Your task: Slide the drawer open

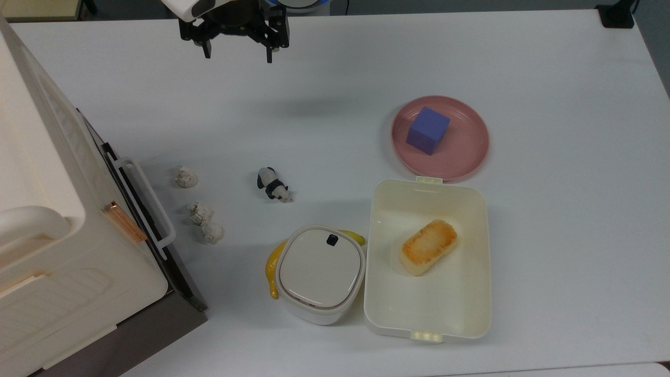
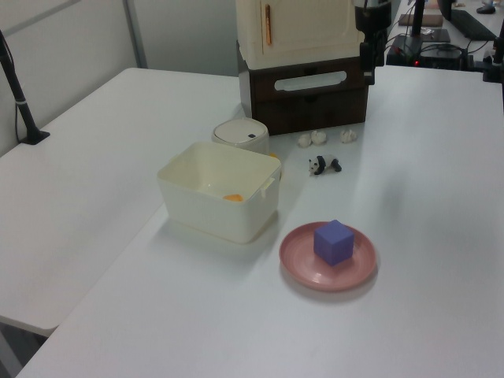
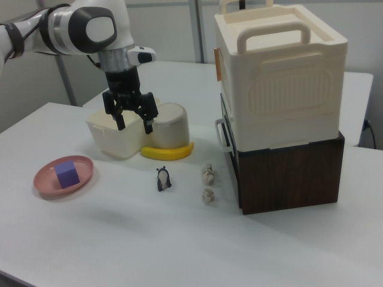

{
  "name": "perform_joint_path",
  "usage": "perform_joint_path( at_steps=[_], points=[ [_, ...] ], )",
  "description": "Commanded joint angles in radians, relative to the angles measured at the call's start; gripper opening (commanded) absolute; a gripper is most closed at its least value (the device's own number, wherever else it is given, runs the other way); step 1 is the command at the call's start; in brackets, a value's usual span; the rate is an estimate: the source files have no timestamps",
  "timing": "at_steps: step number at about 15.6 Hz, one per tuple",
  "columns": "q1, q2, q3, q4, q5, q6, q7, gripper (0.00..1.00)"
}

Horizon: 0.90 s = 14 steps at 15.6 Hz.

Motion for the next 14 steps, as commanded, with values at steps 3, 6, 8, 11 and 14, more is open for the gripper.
perform_joint_path(
  at_steps=[3,6,8,11,14],
  points=[
    [0.013,0.007,-0.015,-0.001,0.028,-0.017,-0.026,1.0],
    [0.013,0.008,-0.013,-0.009,0.028,-0.016,-0.029,1.0],
    [0.013,0.011,-0.013,-0.009,0.028,-0.014,-0.029,1.0],
    [0.013,0.013,-0.013,-0.007,0.028,-0.014,-0.029,1.0],
    [0.011,0.013,-0.013,-0.007,0.028,-0.01,-0.032,1.0]
  ],
)
